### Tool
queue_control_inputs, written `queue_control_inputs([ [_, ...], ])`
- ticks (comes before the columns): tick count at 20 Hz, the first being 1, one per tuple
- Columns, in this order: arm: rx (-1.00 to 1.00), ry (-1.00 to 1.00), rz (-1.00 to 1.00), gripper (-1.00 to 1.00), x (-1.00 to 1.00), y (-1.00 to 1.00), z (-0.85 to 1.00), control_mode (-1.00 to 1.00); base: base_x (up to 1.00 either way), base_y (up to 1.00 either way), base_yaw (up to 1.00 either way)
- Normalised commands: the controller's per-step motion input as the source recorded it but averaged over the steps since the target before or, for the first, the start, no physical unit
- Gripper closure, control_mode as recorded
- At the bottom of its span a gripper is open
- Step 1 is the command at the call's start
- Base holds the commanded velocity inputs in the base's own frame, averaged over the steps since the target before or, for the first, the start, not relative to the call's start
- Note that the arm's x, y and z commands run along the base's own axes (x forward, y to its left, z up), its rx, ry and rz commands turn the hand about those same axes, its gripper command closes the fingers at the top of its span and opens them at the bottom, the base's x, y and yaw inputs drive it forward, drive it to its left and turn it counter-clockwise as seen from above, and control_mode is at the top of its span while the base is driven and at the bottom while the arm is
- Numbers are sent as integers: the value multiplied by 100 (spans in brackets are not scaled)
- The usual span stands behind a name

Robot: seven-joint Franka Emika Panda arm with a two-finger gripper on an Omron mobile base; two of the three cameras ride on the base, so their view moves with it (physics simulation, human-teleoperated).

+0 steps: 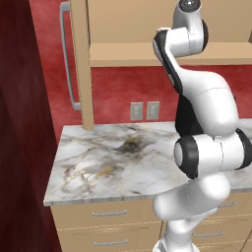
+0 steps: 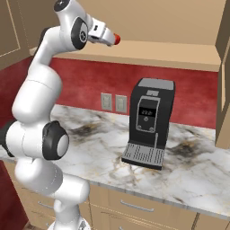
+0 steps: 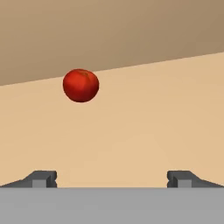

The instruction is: Pick the tomatos from the cabinet and place them in one bowl. Pick the sweet potato from the sink and place it in the other bowl.

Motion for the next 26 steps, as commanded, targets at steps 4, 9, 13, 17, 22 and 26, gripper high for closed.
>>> queue_control_inputs([
  [4, 0, 0, 11, -100, 35, -4, -10, -100, 0, 0, 0],
  [9, 0, 0, 10, -100, 43, -1, -7, -100, 0, 0, 0],
  [13, 0, 0, 5, -100, 33, -11, 5, -100, 0, 0, 0],
  [17, -1, 0, 2, -100, 52, -3, 2, -100, 0, 0, 0],
  [22, -1, 0, 1, -100, 60, -1, 3, -100, 0, 0, 0],
  [26, -1, 0, 0, -100, 61, -6, 3, -100, 0, 0, 0],
])
